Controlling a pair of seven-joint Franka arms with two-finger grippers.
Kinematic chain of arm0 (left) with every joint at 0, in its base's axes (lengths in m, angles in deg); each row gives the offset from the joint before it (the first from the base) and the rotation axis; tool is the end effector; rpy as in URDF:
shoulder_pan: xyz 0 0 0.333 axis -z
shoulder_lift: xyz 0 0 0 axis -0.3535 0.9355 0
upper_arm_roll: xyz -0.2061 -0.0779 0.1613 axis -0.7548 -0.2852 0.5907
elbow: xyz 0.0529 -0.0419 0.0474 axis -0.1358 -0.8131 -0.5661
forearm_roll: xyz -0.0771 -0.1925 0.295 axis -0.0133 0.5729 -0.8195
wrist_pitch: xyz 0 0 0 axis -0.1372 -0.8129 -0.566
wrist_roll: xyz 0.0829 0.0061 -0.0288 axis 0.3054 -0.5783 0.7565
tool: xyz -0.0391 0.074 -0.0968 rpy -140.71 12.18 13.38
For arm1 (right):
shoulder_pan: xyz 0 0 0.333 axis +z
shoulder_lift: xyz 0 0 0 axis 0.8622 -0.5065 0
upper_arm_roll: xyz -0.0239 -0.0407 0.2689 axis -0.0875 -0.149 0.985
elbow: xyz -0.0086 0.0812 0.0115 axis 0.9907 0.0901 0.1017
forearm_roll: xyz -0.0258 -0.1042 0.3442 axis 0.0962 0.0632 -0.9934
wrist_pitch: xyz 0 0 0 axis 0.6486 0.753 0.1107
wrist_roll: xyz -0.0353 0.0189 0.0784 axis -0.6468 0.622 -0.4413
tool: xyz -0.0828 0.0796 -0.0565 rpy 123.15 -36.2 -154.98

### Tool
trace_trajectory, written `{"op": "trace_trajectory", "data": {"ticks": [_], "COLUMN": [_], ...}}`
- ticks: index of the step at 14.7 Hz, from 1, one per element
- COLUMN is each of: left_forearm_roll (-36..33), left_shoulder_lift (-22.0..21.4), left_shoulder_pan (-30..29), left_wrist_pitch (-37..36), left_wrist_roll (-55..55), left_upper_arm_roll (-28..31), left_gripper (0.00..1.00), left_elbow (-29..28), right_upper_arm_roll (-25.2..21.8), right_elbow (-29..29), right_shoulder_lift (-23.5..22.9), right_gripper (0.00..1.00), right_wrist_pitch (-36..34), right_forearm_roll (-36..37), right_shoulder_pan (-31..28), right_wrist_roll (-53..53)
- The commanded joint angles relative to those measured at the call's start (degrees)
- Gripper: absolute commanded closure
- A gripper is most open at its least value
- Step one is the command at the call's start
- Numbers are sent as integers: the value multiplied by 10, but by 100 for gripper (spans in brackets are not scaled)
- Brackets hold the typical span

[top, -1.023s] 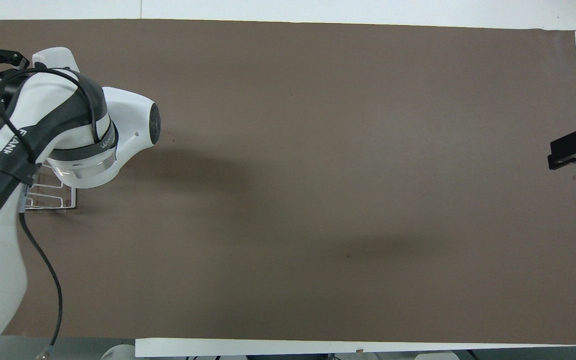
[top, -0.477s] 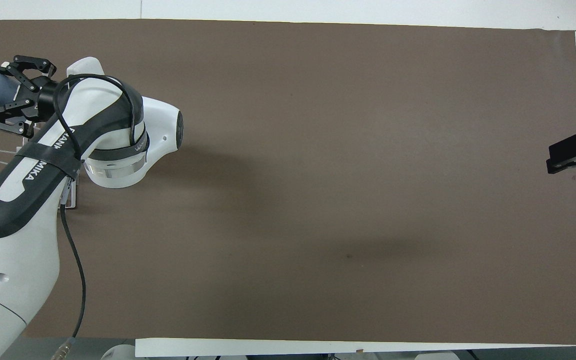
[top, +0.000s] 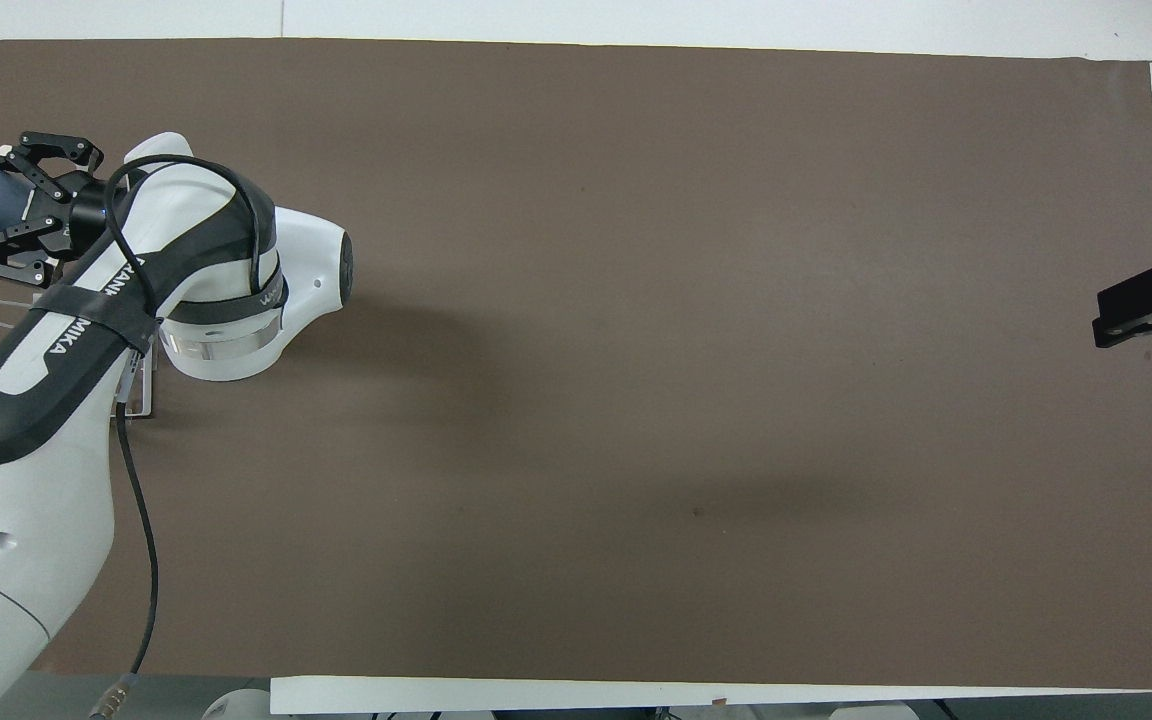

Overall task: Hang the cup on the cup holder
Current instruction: 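Move the held cup with the left gripper over the rack pegs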

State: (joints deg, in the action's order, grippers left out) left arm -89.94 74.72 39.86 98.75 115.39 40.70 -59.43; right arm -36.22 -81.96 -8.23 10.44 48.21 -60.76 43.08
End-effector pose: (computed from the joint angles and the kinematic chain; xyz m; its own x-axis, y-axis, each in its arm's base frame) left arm 0.5574 -0.0823 0.3442 0.0464 -0.0863 0.9952 0.9590 -0.2749 -0.0685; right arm 0.4828 -0.0228 0.5798 0.9850 -0.0655 -0.1594 -0.0531 -0.9954 0.0803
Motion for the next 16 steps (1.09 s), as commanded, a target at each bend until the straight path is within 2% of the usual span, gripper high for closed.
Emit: {"op": "trace_trajectory", "data": {"ticks": [1,6,7,8,9,10,13,16], "left_forearm_roll": [40,47,48,56,65,67,75,179], "left_shoulder_lift": [-6,5,9,9,11,15,25,23], "left_shoulder_pan": [3,-7,-8,-10,-19,-25,-6,8], "left_wrist_pitch": [15,30,31,34,40,45,48,41], "left_wrist_roll": [19,67,65,63,58,51,44,38], "left_upper_arm_roll": [-4,-4,-4,-4,-4,-4,-4,-3], "left_gripper": [99,98,89,53,6,0,0,0], "left_elbow": [-12,-39,-38,-35,-29,-17,20,69], "right_upper_arm_roll": [4,4,4,4,4,4,4,4], "right_elbow": [-11,-11,-11,-11,-11,-11,-11,-11], "right_shoulder_lift": [11,11,11,11,11,11,11,11], "right_gripper": [0,0,0,0,0,0,0,0], "right_wrist_pitch": [-3,-3,-3,-3,-3,-3,-3,-3], "right_forearm_roll": [-12,-12,-12,-12,-12,-12,-12,-12], "right_shoulder_pan": [-10,-9,-9,-9,-9,-9,-9,-9], "right_wrist_roll": [-11,-11,-11,-11,-11,-11,-11,-11]}}
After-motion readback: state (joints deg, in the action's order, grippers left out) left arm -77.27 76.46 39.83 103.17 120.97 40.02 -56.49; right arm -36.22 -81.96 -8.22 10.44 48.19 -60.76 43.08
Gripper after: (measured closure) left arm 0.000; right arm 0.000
